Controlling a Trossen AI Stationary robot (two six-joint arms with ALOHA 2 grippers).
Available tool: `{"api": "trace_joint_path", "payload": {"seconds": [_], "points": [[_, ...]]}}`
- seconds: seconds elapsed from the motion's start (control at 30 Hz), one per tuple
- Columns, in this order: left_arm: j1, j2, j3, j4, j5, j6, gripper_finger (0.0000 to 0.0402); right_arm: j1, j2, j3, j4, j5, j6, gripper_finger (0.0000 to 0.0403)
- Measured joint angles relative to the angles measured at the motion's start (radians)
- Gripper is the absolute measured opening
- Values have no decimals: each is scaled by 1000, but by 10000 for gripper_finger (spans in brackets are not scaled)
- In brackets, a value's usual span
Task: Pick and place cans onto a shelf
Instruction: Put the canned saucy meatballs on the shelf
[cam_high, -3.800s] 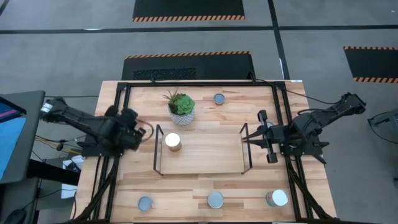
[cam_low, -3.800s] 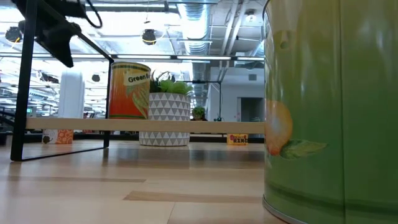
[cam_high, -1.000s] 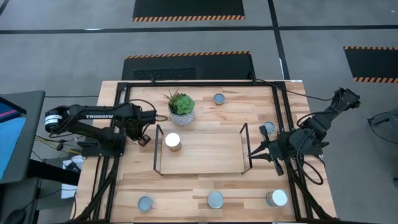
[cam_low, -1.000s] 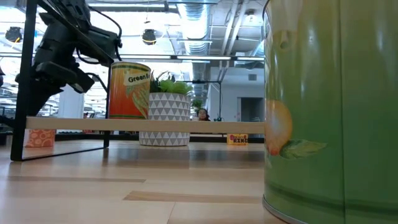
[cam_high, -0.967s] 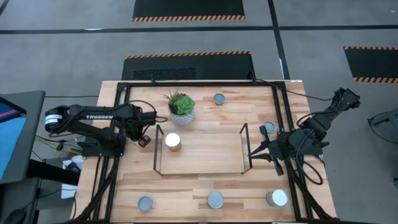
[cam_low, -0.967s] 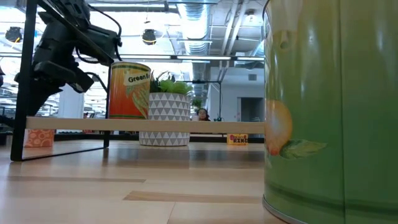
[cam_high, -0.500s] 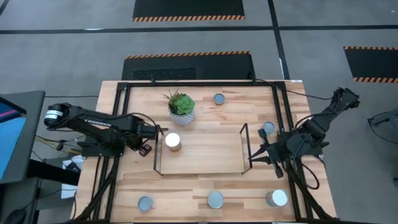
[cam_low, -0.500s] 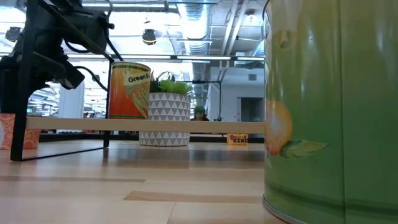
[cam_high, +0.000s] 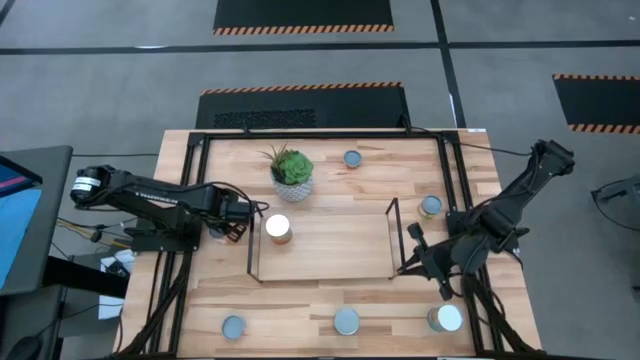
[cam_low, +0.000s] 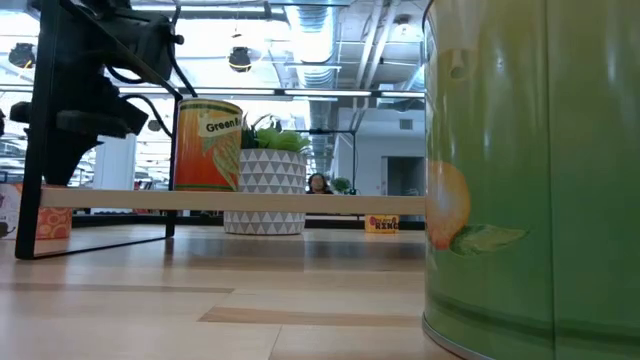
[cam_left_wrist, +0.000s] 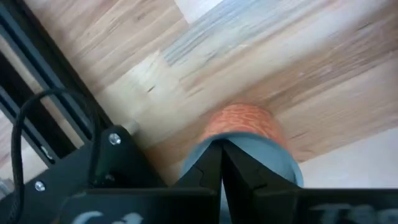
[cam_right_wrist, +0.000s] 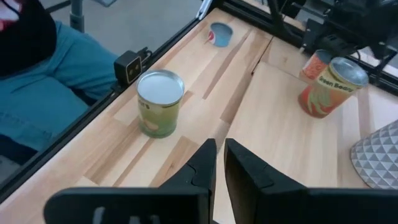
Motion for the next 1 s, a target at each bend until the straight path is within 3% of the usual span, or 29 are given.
{"api": "trace_joint_path", "payload": {"seconds": [0.17, 0.33, 0.47, 0.63, 0.73, 0.87, 1.0], "points": [[2, -64, 77, -38, -30, 36, 0, -2, 10, 0, 10, 0, 18, 55], [0, -138, 200, -226, -122, 27, 0, -2, 9, 0, 14, 0, 24, 55], [-30, -175, 275, -310, -108, 29, 0, -2, 9, 0, 14, 0, 24, 55], [-149, -187, 273, -311, 39, 123, 0, -2, 9, 0, 13, 0, 26, 55], [-253, -184, 250, -288, 73, 158, 0, -2, 9, 0, 14, 0, 26, 55], [-385, -183, 205, -179, 49, 187, 0, -2, 9, 0, 13, 0, 26, 55], [-501, -183, 186, -171, -61, 204, 0, -2, 9, 0, 13, 0, 27, 55]]}}
